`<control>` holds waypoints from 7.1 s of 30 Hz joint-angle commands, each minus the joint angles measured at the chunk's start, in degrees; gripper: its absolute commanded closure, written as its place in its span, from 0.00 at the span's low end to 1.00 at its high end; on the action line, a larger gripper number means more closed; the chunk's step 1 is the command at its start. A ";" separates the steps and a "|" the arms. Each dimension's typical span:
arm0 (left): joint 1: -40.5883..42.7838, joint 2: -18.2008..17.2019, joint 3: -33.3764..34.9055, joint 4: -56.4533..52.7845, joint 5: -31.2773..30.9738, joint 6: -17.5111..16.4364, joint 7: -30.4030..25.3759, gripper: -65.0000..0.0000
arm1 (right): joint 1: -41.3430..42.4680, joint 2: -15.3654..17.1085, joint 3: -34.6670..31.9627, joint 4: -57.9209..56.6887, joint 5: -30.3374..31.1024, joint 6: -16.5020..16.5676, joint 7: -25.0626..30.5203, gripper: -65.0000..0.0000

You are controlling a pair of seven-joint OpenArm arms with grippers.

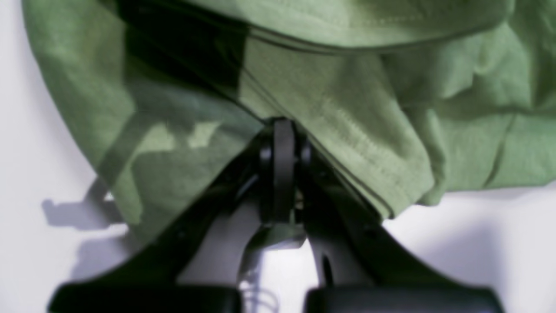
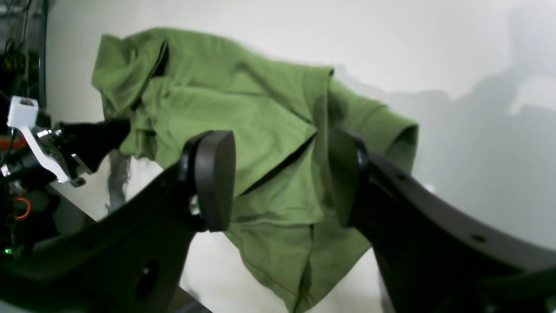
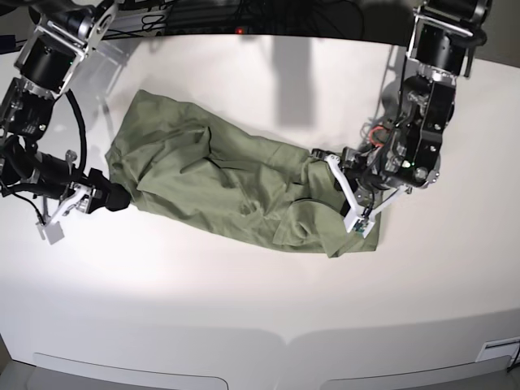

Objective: Fold the T-shirt properly
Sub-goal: 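Grasp the shirt bundle with both grippers and push it together, then hold the bundle end with the left gripper, grasp the other end with the right, then fold the right-held end over the bundle toward the left gripper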

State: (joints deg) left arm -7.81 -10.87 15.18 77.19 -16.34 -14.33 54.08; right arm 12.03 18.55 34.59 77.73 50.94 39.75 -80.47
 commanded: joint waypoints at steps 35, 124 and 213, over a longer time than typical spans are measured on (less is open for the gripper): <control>2.23 -3.52 0.61 -1.57 2.82 0.22 15.28 1.00 | 20.22 -2.51 -37.62 -19.50 -41.05 -16.65 29.22 0.47; -8.70 -5.20 0.61 -1.20 -3.28 0.24 14.93 0.55 | 5.73 -11.91 -4.22 -9.01 -11.74 -1.53 5.55 0.63; -17.90 -23.58 0.63 1.40 0.83 3.87 12.31 0.55 | 19.39 -27.55 -36.85 -8.96 -3.76 0.25 14.08 1.00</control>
State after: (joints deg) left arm -24.14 -33.47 16.23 77.62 -16.10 -10.68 66.67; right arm 29.36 -8.56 -2.28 67.92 45.36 39.53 -67.72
